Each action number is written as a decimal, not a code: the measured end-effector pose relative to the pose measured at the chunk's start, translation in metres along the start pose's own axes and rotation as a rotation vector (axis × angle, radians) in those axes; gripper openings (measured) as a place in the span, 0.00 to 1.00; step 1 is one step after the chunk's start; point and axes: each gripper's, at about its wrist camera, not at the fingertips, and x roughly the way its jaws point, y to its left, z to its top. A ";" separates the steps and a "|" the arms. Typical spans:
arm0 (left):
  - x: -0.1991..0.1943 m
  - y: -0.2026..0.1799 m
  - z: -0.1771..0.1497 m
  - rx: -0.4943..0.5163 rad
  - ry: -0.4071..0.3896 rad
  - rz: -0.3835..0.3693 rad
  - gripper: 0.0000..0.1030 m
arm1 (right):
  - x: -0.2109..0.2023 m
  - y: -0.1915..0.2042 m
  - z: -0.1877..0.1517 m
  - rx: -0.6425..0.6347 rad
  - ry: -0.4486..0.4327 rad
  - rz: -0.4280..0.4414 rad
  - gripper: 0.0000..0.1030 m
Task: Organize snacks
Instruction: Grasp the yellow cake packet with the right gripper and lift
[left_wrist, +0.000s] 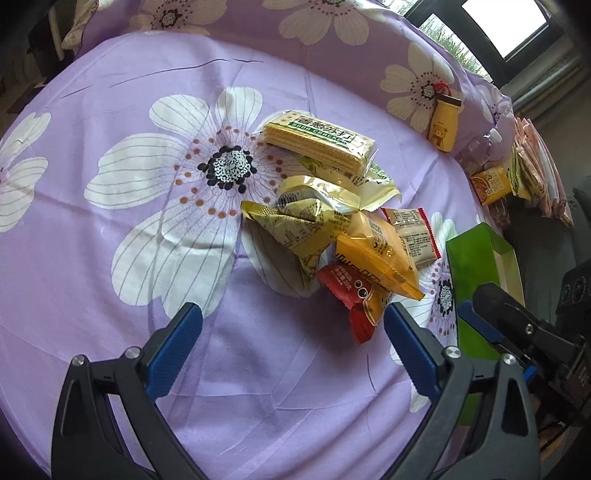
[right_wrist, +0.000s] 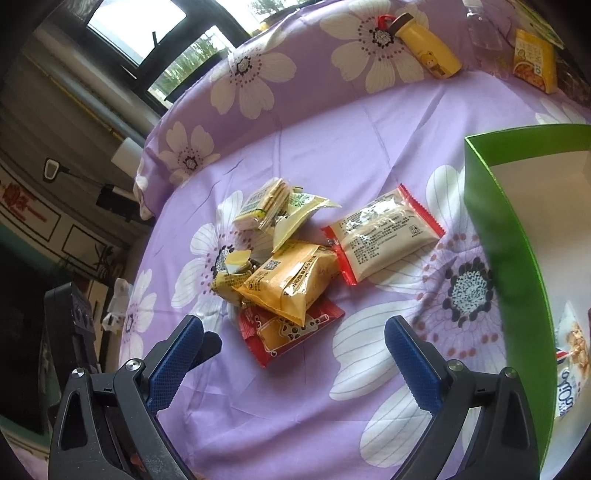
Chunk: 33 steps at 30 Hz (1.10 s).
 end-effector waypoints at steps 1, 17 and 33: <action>-0.001 0.000 0.000 -0.006 -0.001 0.000 0.96 | 0.005 -0.001 0.002 0.011 0.009 0.005 0.95; -0.022 0.035 0.015 -0.159 -0.042 0.061 0.96 | 0.090 0.032 0.035 -0.049 0.086 -0.214 0.75; -0.022 0.023 0.009 -0.129 -0.021 0.042 0.96 | 0.022 0.039 -0.022 -0.148 0.106 -0.081 0.58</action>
